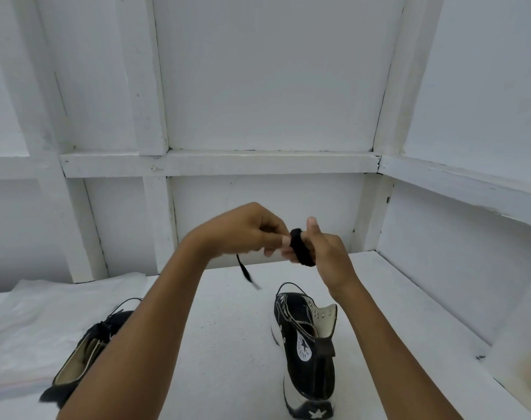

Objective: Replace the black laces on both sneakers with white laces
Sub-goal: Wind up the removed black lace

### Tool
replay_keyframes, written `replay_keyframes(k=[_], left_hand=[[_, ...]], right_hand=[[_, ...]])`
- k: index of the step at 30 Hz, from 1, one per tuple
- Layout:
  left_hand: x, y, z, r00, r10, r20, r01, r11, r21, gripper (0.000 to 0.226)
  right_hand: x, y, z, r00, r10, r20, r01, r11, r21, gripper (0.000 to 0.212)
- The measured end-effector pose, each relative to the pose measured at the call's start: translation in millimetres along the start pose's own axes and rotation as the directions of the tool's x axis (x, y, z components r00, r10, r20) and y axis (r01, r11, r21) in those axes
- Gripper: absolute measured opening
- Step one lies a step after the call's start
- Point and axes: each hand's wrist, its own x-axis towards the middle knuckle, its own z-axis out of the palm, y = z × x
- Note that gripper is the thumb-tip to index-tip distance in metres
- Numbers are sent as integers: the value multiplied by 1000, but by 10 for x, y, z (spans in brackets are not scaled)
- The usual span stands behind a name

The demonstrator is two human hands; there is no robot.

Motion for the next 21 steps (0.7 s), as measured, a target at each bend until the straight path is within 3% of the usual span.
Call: replay_keyframes(k=[4, 8, 10, 13, 16, 21], left_hand=[[41, 41, -145, 968, 51, -244, -78, 992, -101, 12], [203, -169, -34, 887, -18, -461, -98, 969, -225, 13], [267, -287, 135, 872, -36, -488, -73, 977, -202, 15], [286, -371, 430, 916, -35, -399, 23, 999, -36, 28], [244, -294, 648, 966, -29, -255, 44, 998, 53, 31], [188, -31, 700, 990, 90, -108, -55, 955, 291, 25]], right_hand=[[-102, -128, -30, 989, 42, 141, -67, 982, 174, 75], [-130, -199, -95, 978, 58, 198, -160, 821, 548, 73], [-114, -213, -101, 982, 21, 186, -148, 701, 698, 69], [-74, -196, -102, 992, -21, 123, -89, 576, 813, 63], [-40, -110, -105, 1000, -15, 5, 7, 704, 711, 57], [-135, 13, -58, 995, -21, -97, 48, 957, 285, 41]])
